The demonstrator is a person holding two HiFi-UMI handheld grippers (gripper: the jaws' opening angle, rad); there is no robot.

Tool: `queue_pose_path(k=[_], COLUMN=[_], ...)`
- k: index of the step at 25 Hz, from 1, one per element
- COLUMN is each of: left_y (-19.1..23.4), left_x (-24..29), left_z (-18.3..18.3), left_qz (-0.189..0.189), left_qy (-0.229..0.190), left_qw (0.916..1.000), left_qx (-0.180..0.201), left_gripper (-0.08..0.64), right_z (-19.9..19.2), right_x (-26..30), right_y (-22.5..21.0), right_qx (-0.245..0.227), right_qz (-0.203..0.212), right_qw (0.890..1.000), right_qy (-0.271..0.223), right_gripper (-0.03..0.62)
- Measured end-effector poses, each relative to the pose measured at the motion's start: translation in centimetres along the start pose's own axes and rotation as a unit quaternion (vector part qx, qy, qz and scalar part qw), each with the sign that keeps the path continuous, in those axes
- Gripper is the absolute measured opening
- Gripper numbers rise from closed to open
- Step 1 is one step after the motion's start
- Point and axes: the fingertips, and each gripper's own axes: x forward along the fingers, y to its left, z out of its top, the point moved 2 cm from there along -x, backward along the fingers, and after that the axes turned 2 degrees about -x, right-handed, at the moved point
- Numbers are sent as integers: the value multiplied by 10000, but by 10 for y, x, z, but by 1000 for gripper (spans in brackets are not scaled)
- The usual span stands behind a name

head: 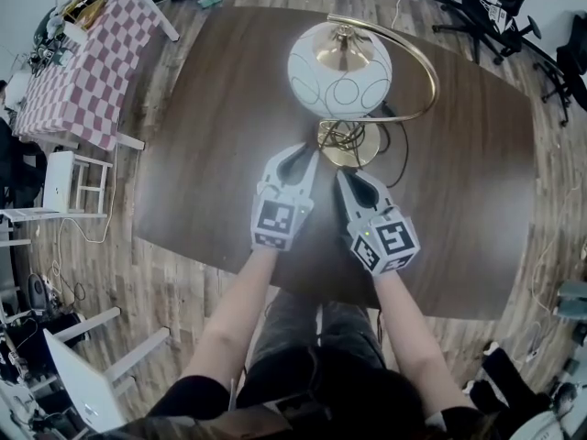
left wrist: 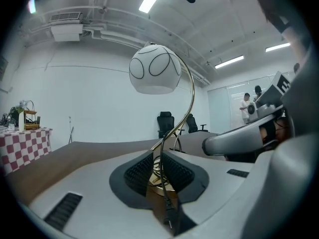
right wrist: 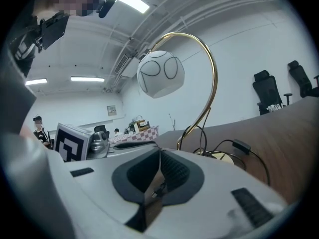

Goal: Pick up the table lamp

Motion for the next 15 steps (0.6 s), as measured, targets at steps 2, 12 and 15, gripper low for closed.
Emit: queue_pose_path(k=[2,12,15], left_y=[5,18,21], left_x=[7,45,53], left_z=[-2,-15,-18], left_qz=[34,33,14], left_qy=[35,332,407], left_qw=[10000,9985,9978], left_qx=[8,443,519], left_gripper=[80,98,98], right_z=[-2,-7,-2], right_x=[0,-4,-7], right_y=[-4,-13,-18], right_qx=[19,-147,-160], right_qz=[0,-33,-56], right_qw=[10000,9998,9998], right_qy=[29,130,98], right_gripper=[11,11,11])
